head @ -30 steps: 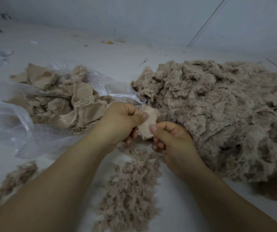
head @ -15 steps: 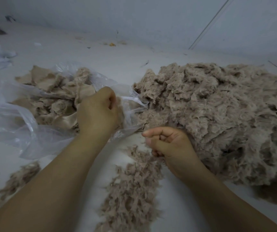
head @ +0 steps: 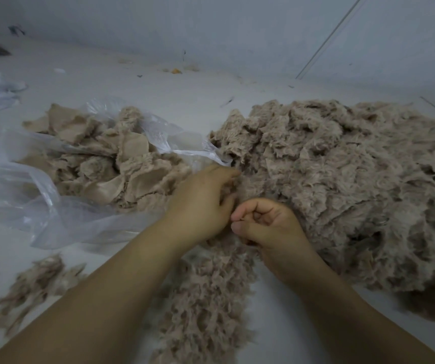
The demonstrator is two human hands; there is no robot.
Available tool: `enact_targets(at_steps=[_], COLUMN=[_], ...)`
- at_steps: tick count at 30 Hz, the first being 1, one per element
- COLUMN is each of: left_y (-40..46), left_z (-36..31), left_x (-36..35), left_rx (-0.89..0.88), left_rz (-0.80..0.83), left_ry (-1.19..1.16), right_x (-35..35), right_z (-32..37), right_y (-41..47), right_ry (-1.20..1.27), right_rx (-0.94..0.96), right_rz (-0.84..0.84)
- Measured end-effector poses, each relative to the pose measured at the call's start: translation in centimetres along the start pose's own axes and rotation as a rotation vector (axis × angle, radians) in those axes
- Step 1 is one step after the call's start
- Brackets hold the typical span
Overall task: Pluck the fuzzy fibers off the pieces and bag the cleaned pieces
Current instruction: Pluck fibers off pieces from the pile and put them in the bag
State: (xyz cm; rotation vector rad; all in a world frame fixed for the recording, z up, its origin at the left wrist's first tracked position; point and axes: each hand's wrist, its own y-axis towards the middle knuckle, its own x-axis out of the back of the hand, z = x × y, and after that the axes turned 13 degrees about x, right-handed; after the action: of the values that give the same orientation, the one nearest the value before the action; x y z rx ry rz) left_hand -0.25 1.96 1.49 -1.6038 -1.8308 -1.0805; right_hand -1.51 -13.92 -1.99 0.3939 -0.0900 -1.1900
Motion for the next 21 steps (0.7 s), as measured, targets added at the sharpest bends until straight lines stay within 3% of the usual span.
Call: enact_targets(at_steps=[3, 5, 8, 12, 14, 18, 21], left_y=[0.2, 0.5, 0.6, 0.5, 0.3, -0.3, -0.7], left_z=[0.2, 0.6, 0.5, 0.3, 0.1, -0.5, -0.8], left_x=[-0.9, -1.1, -1.3, -1.1, -0.6, 0.1, 0.0], left_rx=[0.020, -0.014, -0.020, 0.151, 0.068, -0.259, -0.342], left_rz=[0.214, 0.223, 0.108, -0.103, -0.148, -0.144, -0.094], left_ry=[-0.170, -0.167, -0.155, -0.400, -0.415, -0.282, -0.209], right_x=[-0.1, -0.2, -0.3, -0.7, -0.8, -0.8, -0.8], right_z=[0.2, 0.4, 0.2, 0.2, 0.5, 0.8, 0.9], right_y=[-0.1, 0.0, 0.2, 0.4, 0.5, 0.6, 0.6], right_ry=[-0.007, 0.010, 0.040, 0.077, 0.134, 0.233, 0.231], right_rx=[0.003, -0.028, -0.071, -0.108, -0.130, -0.170, -0.174], right_rz=[0.016, 0.000, -0.090, -0.182, -0.201, -0.233, -0.249])
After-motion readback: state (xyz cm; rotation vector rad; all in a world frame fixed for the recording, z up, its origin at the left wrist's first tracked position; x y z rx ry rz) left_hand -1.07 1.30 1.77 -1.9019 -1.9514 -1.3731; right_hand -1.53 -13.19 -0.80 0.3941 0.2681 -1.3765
